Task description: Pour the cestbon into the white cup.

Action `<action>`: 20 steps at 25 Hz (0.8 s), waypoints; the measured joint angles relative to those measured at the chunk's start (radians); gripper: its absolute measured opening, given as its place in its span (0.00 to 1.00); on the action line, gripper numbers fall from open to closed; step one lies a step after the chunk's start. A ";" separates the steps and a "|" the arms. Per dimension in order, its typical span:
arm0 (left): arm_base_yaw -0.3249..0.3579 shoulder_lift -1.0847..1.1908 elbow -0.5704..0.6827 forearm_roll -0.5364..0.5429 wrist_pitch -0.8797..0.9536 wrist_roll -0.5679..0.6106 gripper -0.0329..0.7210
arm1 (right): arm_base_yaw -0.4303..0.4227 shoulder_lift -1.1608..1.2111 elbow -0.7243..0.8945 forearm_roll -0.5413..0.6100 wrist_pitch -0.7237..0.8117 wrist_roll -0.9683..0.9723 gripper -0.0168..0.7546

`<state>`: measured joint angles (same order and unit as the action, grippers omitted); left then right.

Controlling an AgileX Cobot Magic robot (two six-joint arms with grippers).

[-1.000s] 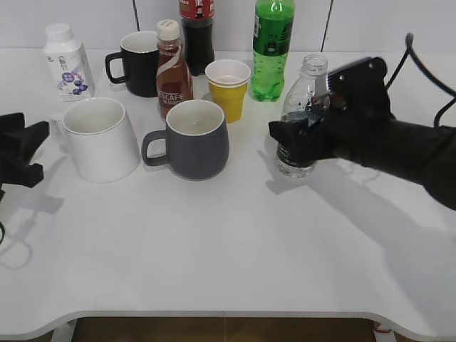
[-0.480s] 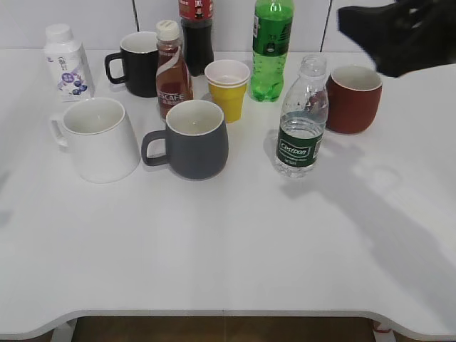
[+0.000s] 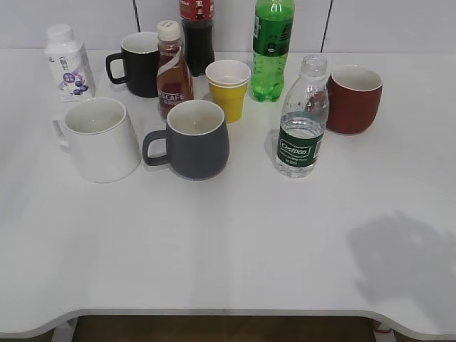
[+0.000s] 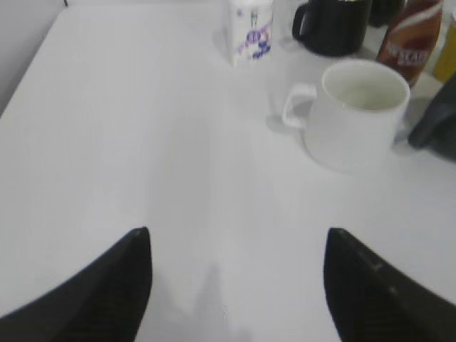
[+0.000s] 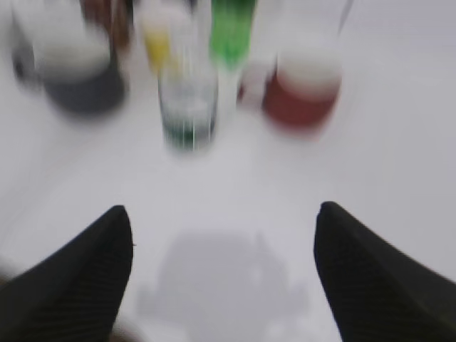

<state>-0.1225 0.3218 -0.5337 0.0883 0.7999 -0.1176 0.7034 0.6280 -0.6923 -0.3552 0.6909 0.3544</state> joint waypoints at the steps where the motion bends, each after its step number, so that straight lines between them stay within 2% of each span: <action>1: 0.000 -0.029 0.000 -0.005 0.042 0.000 0.80 | 0.005 -0.032 0.000 0.040 0.084 -0.026 0.80; 4: 0.000 -0.099 -0.005 -0.021 0.118 0.000 0.80 | 0.008 -0.148 0.000 0.137 0.322 -0.079 0.80; 7: 0.000 -0.142 -0.014 -0.028 0.194 0.000 0.80 | 0.008 -0.251 0.000 0.161 0.482 -0.090 0.79; 10: 0.000 -0.150 -0.016 -0.028 0.291 0.006 0.80 | 0.009 -0.357 0.015 0.162 0.512 -0.093 0.79; 15: 0.000 -0.157 -0.002 -0.030 0.280 0.012 0.80 | 0.009 -0.486 0.130 0.161 0.519 -0.102 0.79; 20: -0.001 -0.157 0.002 -0.031 0.273 0.016 0.79 | 0.009 -0.520 0.179 0.163 0.399 -0.108 0.79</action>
<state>-0.1233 0.1643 -0.5313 0.0573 1.0730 -0.1020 0.7120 0.1083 -0.5130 -0.1925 1.0897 0.2468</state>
